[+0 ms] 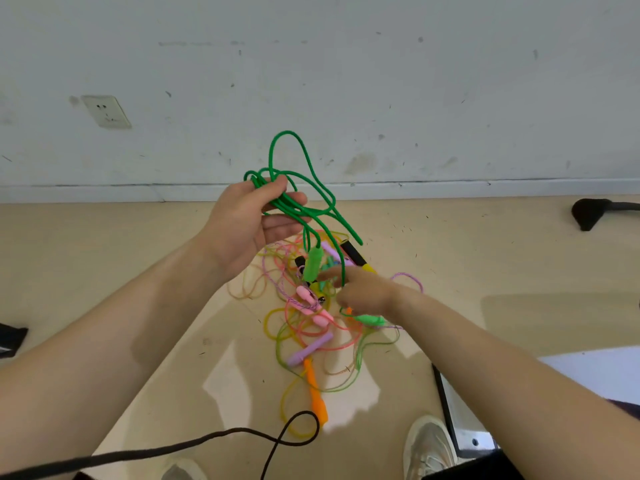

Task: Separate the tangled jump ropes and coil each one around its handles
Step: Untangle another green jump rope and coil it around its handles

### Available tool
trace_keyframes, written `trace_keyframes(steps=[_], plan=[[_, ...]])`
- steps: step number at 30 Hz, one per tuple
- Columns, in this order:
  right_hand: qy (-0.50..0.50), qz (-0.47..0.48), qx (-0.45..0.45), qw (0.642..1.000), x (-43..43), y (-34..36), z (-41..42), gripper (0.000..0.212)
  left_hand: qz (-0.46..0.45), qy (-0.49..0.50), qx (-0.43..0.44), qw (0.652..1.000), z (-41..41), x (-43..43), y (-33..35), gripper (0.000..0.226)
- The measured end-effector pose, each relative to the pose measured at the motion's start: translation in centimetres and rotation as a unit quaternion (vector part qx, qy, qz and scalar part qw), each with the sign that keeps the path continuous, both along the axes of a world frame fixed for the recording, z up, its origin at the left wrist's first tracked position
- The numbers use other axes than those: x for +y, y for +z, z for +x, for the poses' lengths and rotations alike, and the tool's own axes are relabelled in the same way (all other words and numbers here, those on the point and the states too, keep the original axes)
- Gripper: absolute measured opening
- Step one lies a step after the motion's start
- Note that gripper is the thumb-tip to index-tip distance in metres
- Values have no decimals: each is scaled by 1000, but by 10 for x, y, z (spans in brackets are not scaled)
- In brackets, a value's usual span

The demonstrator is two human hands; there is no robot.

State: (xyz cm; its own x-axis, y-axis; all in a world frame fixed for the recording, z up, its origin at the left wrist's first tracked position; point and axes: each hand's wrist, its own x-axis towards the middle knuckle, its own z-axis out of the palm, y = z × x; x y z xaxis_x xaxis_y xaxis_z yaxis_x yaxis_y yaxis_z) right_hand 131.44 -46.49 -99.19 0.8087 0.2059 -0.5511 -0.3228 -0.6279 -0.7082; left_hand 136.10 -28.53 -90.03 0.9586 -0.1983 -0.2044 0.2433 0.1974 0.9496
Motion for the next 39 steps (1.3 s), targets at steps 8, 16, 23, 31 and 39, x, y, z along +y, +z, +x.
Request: trace_keyframes(steps=[8, 16, 23, 31, 39], plan=[[-131, -38, -33, 990, -18, -21, 9, 23, 92, 158, -52, 982, 22, 24, -15, 11], [-318, 389, -54, 863, -14, 51, 20, 24, 212, 29, -63, 975, 14, 29, -66, 10], [-364, 506, -58, 780, -14, 78, 27, 26, 147, -155, -7, 977, -13, 6, -70, 15], [-450, 520, -74, 722, -33, 67, 33, 27, 7, -227, 95, 969, -20, 2, -53, 35], [-455, 474, -31, 753, -33, 66, 27, 41, 17, -162, 85, 983, -20, -8, -49, 22]])
